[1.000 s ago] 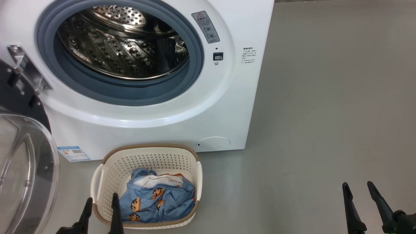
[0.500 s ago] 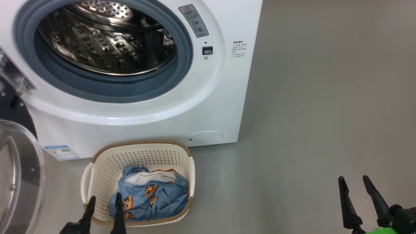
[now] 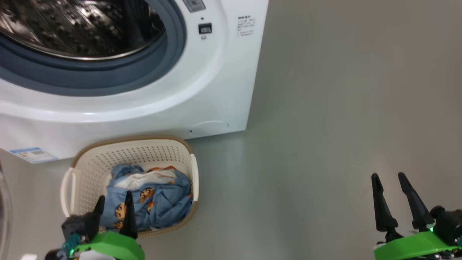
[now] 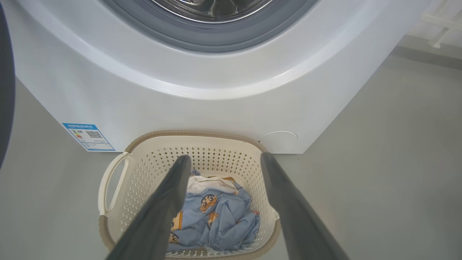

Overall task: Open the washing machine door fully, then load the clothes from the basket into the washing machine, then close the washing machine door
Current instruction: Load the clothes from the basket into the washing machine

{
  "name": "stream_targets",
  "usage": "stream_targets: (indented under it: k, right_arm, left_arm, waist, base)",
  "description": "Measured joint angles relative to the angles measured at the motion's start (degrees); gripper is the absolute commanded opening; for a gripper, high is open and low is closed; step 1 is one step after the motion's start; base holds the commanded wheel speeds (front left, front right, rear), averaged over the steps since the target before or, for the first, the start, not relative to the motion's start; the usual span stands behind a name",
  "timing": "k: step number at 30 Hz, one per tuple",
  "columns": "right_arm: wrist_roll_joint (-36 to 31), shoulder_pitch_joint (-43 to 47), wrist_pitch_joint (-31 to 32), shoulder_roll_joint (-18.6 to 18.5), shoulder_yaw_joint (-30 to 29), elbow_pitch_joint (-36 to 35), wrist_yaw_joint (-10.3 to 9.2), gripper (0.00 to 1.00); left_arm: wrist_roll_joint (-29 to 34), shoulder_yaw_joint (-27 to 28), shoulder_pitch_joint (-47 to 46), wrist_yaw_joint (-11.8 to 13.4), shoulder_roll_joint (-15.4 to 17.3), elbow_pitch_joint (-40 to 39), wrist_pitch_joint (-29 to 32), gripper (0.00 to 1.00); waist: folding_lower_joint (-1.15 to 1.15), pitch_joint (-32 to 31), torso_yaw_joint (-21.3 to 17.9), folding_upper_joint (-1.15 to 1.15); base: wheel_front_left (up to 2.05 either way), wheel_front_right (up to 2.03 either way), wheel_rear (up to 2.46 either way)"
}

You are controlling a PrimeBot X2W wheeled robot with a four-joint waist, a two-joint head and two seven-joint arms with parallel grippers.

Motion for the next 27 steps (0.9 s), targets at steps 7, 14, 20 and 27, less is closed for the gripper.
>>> stream_targets:
  k: [7, 14, 20, 27]
  right_arm:
    - [1.4, -4.2, 0.0, -0.2, 0.8, 0.1, 0.00, 1.00]
    - [2.8, -7.9, 0.0, -0.7, 1.8, 0.1, 0.00, 1.00]
    - [3.1, -10.7, 0.0, -1.2, 3.3, 0.1, 0.00, 1.00]
    - [4.5, -13.3, 0.0, -2.0, 5.8, 0.3, 0.00, 1.00]
  left_arm:
    - [-0.7, 0.3, -5.9, 0.6, 0.7, 3.8, 5.4, 1.00]
    - [-1.5, 1.2, -12.4, 2.2, 3.0, 8.6, 10.5, 1.00]
    - [-1.9, 1.9, -17.1, 3.4, 4.7, 14.1, 14.5, 1.00]
    - [-2.6, 2.9, -24.4, 5.5, 5.6, 20.7, 17.8, 1.00]
  waist:
    - [0.00, 5.0, -1.9, 0.00]
    - [0.00, 10.6, -4.1, 0.00]
    - [0.00, 14.7, -5.6, 0.00]
    - [0.00, 19.7, -6.9, 0.00]
  base:
    - [0.00, 0.00, 0.00]
    - [0.00, 0.00, 0.00]
    - [0.00, 0.00, 0.00]
    - [0.00, 0.00, 0.00]
